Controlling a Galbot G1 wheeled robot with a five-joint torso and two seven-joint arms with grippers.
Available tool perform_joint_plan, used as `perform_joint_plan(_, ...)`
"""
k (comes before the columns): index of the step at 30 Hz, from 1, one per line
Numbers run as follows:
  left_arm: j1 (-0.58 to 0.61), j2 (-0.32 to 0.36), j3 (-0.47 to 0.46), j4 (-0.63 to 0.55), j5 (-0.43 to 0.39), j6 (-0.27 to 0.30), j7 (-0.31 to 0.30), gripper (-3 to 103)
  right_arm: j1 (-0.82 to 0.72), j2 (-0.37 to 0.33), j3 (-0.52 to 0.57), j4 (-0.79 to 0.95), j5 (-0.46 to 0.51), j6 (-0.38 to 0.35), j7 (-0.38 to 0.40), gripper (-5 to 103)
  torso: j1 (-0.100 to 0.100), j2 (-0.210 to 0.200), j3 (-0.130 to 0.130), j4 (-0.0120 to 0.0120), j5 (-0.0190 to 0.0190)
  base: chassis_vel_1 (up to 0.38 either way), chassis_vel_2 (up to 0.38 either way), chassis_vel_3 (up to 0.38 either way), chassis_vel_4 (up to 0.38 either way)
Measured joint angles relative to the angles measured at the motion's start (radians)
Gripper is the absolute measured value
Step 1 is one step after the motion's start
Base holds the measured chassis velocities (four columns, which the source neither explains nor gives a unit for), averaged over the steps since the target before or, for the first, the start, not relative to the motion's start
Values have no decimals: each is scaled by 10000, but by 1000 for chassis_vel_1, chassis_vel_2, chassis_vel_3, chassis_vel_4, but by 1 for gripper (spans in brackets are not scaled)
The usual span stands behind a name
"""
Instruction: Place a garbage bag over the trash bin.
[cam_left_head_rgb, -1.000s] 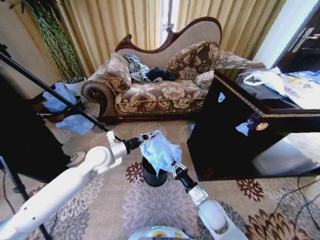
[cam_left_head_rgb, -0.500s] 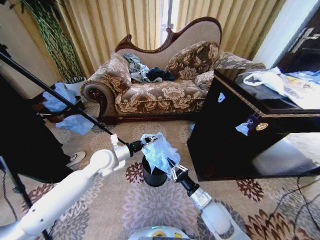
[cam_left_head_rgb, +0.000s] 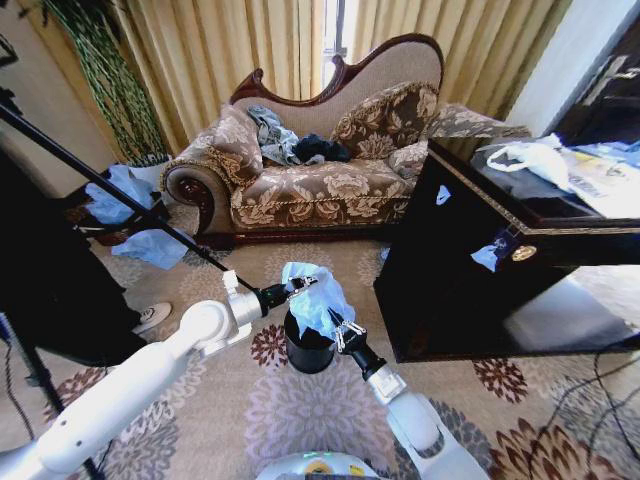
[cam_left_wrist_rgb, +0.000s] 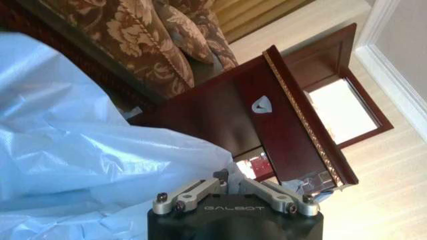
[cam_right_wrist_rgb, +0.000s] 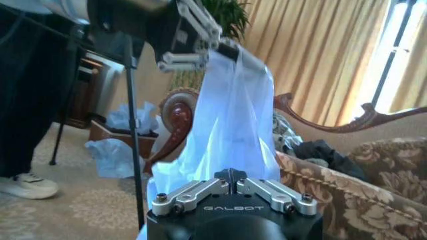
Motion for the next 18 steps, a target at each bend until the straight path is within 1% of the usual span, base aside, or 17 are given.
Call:
perform_joint_plan(3,-55,7,64,-49,-29,-21,-23,0,399,357,-53,-418,-57,-99,170,0,1,0,0,0,1,0,0,0,0)
perform_joint_plan(4,-55,7,64,-49,-29,-21,-23,0,399,357,-53,-418,-57,-99,170,0,1,0,0,0,1,0,0,0,0)
perform_joint_plan(6,-22,46,47,-71,-28,-27,-25,0,678,659,64,-626,-99,-167,396,0,2,0,0,2,2,0,0,0,0)
perform_joint_plan(7,-22,46,47,-71,-28,-27,-25,0,678,659,64,-626,-99,-167,396,0,2,0,0,2,2,0,0,0,0)
perform_joint_plan(10,168,50,-223,10,8,-27,-26,0,366,736,530,-187,-176,-364,909,0,2,0,0,1,-1,0,0,0,0)
perform_joint_plan(11,168,50,-223,10,8,-27,-26,0,366,736,530,-187,-176,-364,909,0,2,0,0,1,-1,0,0,0,0)
perform_joint_plan(14,302,7,-441,56,22,-27,-26,0,66,787,1162,244,-756,-233,1570,0,1,0,-1,-1,0,0,0,0,0)
perform_joint_plan(16,328,-12,-485,64,32,-27,-25,0,-23,778,1338,475,-763,-165,1703,0,1,0,0,0,1,0,0,0,0)
perform_joint_plan(18,329,-35,-534,64,39,-30,-23,0,-309,656,1322,870,-440,-175,1711,0,2,0,0,1,-1,0,0,0,0)
